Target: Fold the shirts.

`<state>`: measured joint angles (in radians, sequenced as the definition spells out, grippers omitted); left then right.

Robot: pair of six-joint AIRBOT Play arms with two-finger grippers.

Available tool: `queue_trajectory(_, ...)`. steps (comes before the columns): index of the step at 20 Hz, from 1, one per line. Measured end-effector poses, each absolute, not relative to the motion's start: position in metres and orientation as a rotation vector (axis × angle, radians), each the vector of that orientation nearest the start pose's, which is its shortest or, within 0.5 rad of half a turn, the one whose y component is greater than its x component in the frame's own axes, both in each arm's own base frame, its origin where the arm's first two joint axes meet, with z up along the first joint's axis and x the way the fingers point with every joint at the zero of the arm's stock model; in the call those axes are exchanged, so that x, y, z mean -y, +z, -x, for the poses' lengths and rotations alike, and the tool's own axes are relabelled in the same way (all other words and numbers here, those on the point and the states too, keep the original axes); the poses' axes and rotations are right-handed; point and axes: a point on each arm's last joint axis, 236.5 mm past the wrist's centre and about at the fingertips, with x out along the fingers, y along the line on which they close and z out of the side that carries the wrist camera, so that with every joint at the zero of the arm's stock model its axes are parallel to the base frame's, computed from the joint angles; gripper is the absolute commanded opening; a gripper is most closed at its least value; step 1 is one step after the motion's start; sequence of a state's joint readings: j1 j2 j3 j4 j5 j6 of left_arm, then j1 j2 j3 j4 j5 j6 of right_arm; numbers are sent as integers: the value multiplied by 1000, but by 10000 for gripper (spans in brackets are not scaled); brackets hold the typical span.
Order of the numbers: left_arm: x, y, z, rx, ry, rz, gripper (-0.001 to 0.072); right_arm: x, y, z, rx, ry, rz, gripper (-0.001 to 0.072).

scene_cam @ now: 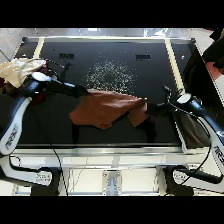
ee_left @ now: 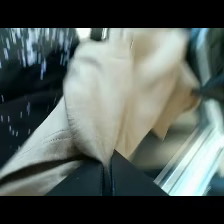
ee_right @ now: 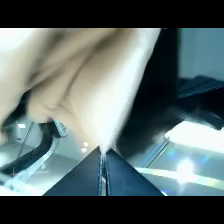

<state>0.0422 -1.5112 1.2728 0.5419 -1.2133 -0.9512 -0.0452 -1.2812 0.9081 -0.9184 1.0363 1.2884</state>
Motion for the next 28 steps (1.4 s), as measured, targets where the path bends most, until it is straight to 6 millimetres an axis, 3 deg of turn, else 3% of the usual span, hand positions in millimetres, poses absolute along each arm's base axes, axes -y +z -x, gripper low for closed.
queue_trajectory(2,140,110,-436,-902,-779,550,13,-107,27,-361,-1182,428,-375,11)
queue_trajectory(4,103,171,-432,-753,-726,602,13,-105,101,-362,-1033,460,-286,10)
queue_trajectory(7,65,258,-398,-546,-684,629,13,-104,223,-344,-755,478,-177,9)
queue_trajectory(10,58,335,-348,-343,-672,572,14,-104,326,-306,-502,481,-90,9)
queue_trajectory(13,68,366,-306,-255,-640,458,14,-104,389,-277,-342,474,-42,9)
queue_trajectory(16,74,355,-282,-310,-593,368,13,-99,412,-267,-284,448,-21,9)
queue_trajectory(19,87,315,-269,-446,-629,375,13,-97,404,-279,-330,440,-35,10)
queue_trajectory(22,113,246,-266,-625,-715,485,13,-97,374,-309,-448,447,-71,10)
queue_trajectory(25,137,155,-270,-805,-710,610,13,-104,329,-351,-595,479,-129,10)
queue_trajectory(27,141,93,-277,-886,-621,639,13,-118,298,-384,-671,513,-167,10)
queue_trajectory(28,138,72,-282,-903,-570,644,13,-129,281,-405,-695,529,-185,10)
